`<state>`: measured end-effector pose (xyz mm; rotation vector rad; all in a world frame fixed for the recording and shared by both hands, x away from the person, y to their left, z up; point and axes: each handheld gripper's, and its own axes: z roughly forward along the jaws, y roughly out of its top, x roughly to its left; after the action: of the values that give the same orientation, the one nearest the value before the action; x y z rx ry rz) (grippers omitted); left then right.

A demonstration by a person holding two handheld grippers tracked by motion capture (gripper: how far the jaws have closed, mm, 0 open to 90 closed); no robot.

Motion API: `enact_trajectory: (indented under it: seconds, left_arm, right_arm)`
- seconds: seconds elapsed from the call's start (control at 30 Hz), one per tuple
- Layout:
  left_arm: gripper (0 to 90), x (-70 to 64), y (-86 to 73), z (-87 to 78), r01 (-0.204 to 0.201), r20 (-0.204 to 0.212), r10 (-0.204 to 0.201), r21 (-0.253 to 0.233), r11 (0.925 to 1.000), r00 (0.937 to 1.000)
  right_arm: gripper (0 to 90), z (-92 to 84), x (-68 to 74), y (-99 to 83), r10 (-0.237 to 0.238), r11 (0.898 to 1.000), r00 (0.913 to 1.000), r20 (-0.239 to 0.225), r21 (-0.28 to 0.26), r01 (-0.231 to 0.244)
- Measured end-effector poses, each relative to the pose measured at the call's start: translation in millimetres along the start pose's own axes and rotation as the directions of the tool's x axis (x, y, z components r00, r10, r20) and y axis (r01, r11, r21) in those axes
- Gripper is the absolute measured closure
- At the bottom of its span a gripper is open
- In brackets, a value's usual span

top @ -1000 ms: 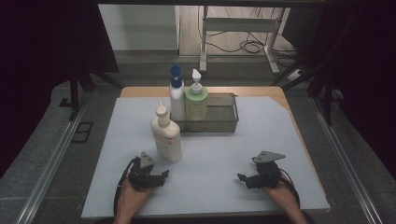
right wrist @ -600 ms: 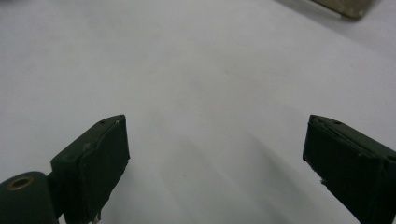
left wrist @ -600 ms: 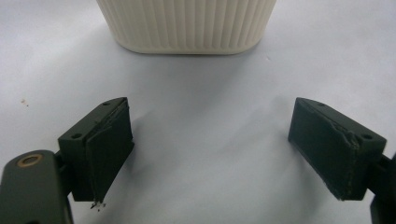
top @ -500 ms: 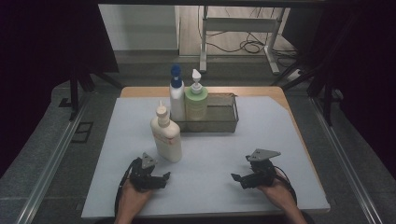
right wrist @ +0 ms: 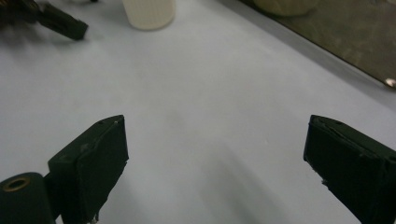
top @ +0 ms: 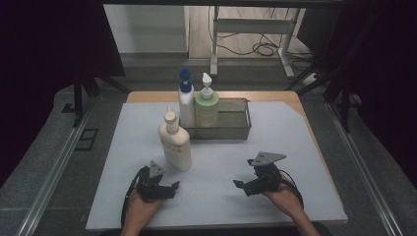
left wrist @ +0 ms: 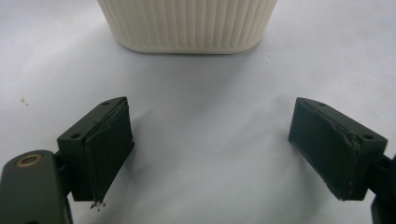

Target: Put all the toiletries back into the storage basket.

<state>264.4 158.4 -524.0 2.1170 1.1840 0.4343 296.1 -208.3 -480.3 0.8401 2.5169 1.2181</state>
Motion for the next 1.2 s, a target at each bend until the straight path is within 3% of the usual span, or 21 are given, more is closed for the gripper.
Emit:
enact_trajectory:
  seconds: [0.3, 0.63, 1.2]
  left_arm:
    - [13.2, -0.2, -0.1, 0.2, 0.003, 0.0, -0.003, -0.002, 1.0, 1.0]
    - [13.2, -0.2, -0.1, 0.2, 0.004, 0.0, -0.004, -0.003, 1.0, 1.0]
    - [13.2, 0.0, -0.1, 0.2, 0.001, 0.0, -0.001, -0.003, 1.0, 1.0]
  right_arm:
    - [6.2, 7.8, 4.4, 15.8, -0.025, 1.0, 0.9996, -0.008, -0.007, 0.025]
    - [8.3, 19.4, 10.6, 31.7, -0.003, 1.0, 0.9996, -0.029, -0.016, 0.002]
    - [8.1, 38.7, 20.9, 63.6, -0.035, 0.999, 0.9969, -0.071, -0.032, 0.033]
